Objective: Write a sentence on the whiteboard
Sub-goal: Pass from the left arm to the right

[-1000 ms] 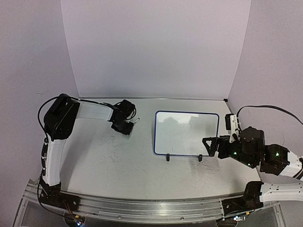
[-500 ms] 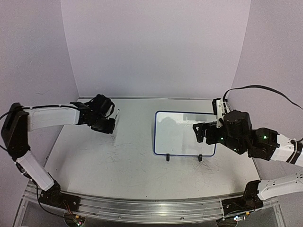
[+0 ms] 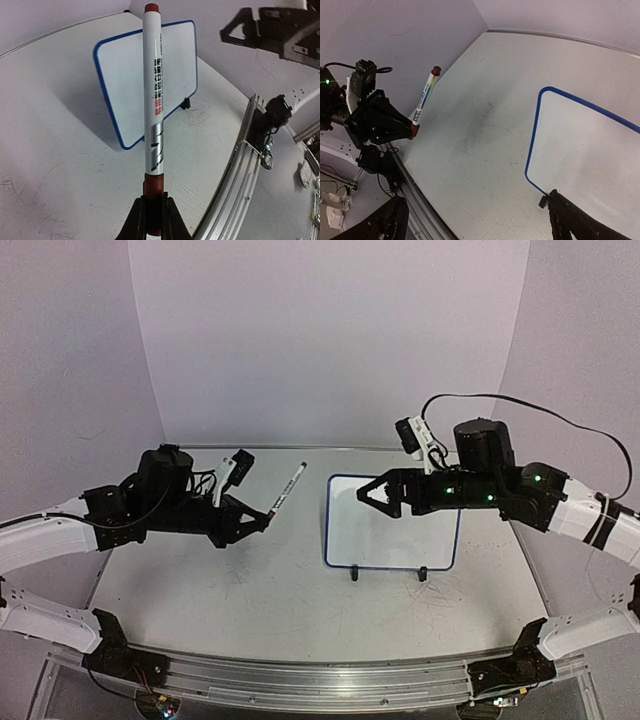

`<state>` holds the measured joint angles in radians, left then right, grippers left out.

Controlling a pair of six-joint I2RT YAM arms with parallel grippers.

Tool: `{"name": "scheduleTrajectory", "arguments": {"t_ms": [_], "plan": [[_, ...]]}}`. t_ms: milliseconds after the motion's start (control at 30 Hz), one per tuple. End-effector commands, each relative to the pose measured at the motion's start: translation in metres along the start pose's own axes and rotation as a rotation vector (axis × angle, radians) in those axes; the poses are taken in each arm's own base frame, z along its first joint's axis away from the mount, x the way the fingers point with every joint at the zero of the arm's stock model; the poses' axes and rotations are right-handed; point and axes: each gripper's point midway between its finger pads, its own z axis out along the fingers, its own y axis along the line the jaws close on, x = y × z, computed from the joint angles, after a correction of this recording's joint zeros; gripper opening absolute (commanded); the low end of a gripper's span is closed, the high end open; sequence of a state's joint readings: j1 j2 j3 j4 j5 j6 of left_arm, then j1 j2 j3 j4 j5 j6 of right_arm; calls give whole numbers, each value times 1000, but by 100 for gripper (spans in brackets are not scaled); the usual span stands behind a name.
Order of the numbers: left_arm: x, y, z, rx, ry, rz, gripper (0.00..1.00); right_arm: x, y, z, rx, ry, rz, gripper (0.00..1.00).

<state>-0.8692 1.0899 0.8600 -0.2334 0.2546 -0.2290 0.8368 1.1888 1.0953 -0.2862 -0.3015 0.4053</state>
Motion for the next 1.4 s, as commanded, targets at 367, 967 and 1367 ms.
{"name": "scheduleTrajectory", "arguments": {"t_ms": [367, 967, 1367], "plan": [[33, -93, 47, 268, 183, 195, 0, 63, 43, 32, -412, 300, 50, 86], [42, -98, 59, 286, 231, 217, 0, 91, 38, 45, -495, 324, 121, 52], [42, -102, 64, 289, 235, 224, 0, 86, 33, 45, -477, 242, 183, 20]]}}
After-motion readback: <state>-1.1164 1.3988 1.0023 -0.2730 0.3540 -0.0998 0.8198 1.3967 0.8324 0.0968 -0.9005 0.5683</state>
